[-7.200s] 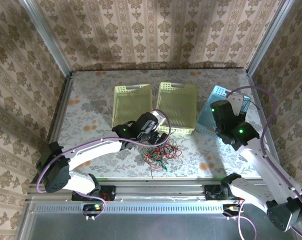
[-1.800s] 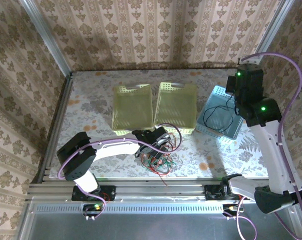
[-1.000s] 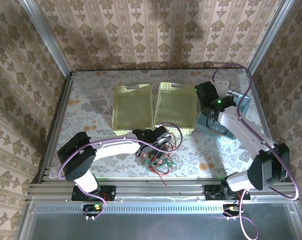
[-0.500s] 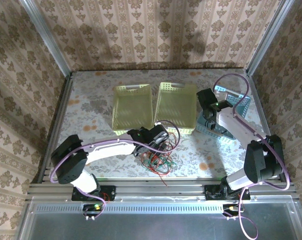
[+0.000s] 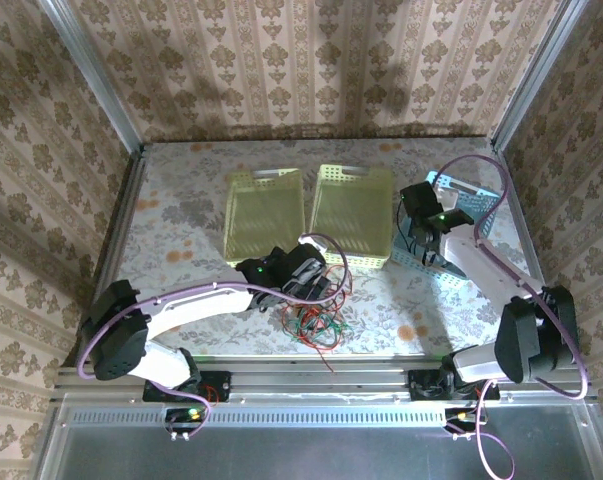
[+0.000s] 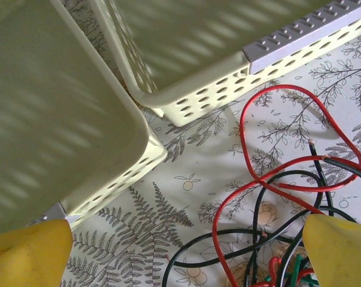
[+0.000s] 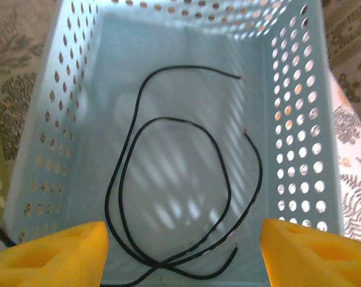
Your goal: Untangle the cables
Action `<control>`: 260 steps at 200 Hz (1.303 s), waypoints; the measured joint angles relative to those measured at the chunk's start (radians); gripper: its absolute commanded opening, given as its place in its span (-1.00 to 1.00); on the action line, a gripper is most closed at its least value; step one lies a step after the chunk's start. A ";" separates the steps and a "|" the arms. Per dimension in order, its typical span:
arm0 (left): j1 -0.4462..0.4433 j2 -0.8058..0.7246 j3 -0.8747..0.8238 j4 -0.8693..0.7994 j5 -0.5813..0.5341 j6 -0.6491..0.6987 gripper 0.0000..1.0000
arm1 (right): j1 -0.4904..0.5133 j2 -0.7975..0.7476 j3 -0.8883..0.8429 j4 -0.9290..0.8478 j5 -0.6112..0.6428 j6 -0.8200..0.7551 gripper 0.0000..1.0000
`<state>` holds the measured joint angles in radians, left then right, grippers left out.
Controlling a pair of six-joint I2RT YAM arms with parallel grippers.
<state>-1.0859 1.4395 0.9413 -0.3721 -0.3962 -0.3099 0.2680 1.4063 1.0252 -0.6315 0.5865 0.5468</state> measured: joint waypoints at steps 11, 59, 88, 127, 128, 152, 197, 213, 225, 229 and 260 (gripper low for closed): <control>0.001 0.000 -0.002 0.002 -0.002 0.000 1.00 | 0.013 0.003 -0.010 0.017 -0.018 0.000 0.37; 0.001 0.000 -0.015 0.007 -0.005 -0.001 1.00 | 0.039 0.029 -0.035 0.085 -0.126 0.033 0.32; 0.001 0.000 -0.016 0.006 -0.005 -0.003 1.00 | 0.018 0.127 -0.019 0.111 -0.168 0.053 0.33; 0.001 0.000 -0.018 0.006 -0.005 -0.008 1.00 | -0.034 0.185 0.022 0.133 -0.192 0.082 0.33; 0.001 0.000 -0.018 0.006 -0.005 -0.008 1.00 | -0.035 0.185 0.022 0.134 -0.192 0.082 0.32; 0.001 0.000 -0.021 0.006 -0.006 -0.011 1.00 | -0.068 0.193 0.027 0.135 -0.203 0.088 0.33; 0.001 0.000 -0.024 0.006 -0.005 -0.011 1.00 | -0.129 0.259 0.085 0.119 -0.210 0.126 0.35; 0.001 0.000 -0.024 0.006 -0.005 -0.011 1.00 | -0.143 0.291 0.110 0.100 -0.210 0.143 0.35; 0.001 0.000 -0.024 0.006 -0.005 -0.011 1.00 | -0.149 0.319 0.129 0.086 -0.210 0.156 0.35; 0.001 0.000 -0.024 0.006 -0.005 -0.011 1.00 | -0.150 0.327 0.134 0.082 -0.210 0.159 0.35; 0.001 0.000 -0.024 0.006 -0.005 -0.011 1.00 | -0.150 0.387 0.151 0.081 -0.229 0.167 0.35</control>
<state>-1.0847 1.4395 0.9173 -0.3660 -0.4015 -0.3214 0.1184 1.7931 1.1767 -0.5507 0.3576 0.7143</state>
